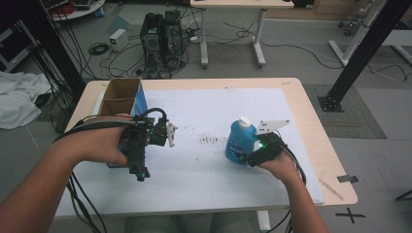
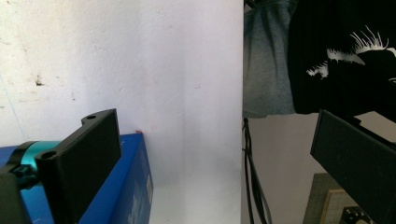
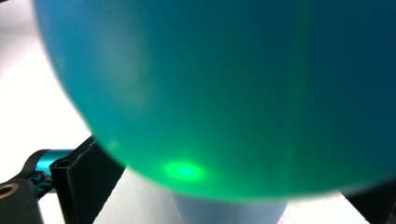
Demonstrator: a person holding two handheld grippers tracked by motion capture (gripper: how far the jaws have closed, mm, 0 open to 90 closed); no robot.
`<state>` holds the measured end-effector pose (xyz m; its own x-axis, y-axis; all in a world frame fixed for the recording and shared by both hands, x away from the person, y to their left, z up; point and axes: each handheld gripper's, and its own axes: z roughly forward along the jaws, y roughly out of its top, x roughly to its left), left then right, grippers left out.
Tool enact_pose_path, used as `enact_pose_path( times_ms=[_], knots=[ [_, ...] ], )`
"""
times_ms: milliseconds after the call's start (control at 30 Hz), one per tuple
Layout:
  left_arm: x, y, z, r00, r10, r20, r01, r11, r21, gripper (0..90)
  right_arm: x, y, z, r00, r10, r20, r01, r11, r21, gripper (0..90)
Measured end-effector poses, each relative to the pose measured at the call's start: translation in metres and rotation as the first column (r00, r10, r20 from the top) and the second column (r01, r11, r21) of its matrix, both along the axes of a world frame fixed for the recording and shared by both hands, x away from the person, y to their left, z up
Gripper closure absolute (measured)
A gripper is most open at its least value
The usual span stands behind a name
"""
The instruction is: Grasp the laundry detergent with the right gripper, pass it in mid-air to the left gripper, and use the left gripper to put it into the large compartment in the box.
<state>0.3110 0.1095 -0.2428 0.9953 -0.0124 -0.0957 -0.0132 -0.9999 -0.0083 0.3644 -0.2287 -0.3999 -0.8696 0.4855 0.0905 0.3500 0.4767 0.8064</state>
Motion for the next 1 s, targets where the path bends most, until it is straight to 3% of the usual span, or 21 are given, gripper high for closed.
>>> enact_pose_path(
  times_ms=[200,233,300,400,567,600,700,767,1000],
  knots=[
    [0.0005,0.0006,-0.0013,1.0000,0.002,-0.004,-0.002,1.0000,-0.001,1.8,0.0000,0.0016,-0.0012,0.9997,-0.009,0.021,0.009,1.0000,0.003,6.8],
    [0.0006,0.0009,-0.0019,1.0000,0.000,-0.004,0.000,1.0000,-0.002,1.8,0.0003,0.0015,-0.0014,0.9989,-0.007,0.047,0.007,1.0000,0.003,14.0],
    [0.0008,0.0013,-0.0022,1.0000,-0.001,-0.006,0.001,1.0000,-0.001,1.8,0.0008,0.0022,-0.0022,0.9974,-0.018,0.070,0.018,0.9998,0.010,13.9],
    [0.0000,0.0019,-0.0027,0.9998,0.014,-0.017,-0.014,0.9999,0.002,1.8,-0.0002,0.0029,-0.0029,0.9991,-0.028,0.033,0.028,0.9996,0.007,14.0],
    [0.0006,0.0020,-0.0018,1.0000,0.002,-0.003,-0.002,1.0000,-0.001,1.8,-0.0005,0.0039,-0.0042,0.9990,-0.030,0.035,0.029,0.9996,0.004,16.2],
    [0.0005,0.0017,-0.0016,1.0000,0.001,0.001,-0.001,1.0000,0.001,1.8,0.0000,0.0039,-0.0046,0.9983,-0.025,0.054,0.024,0.9997,0.007,17.1],
    [-0.0003,0.0016,-0.0020,0.9999,0.011,-0.009,-0.010,0.9999,0.002,1.8,-0.0006,0.0037,-0.0038,0.9984,-0.030,0.048,0.030,0.9995,0.009,18.7],
    [0.0004,0.0012,-0.0019,1.0000,-0.001,-0.001,0.001,1.0000,-0.001,1.8,0.0003,0.0032,-0.0035,0.9957,-0.016,0.091,0.014,0.9998,0.017,22.9],
    [0.0004,0.0005,-0.0008,1.0000,-0.002,0.000,0.002,1.0000,-0.002,1.8,-0.0006,0.0040,-0.0047,0.9952,-0.009,0.097,0.008,0.9999,0.014,24.7]
  ],
)
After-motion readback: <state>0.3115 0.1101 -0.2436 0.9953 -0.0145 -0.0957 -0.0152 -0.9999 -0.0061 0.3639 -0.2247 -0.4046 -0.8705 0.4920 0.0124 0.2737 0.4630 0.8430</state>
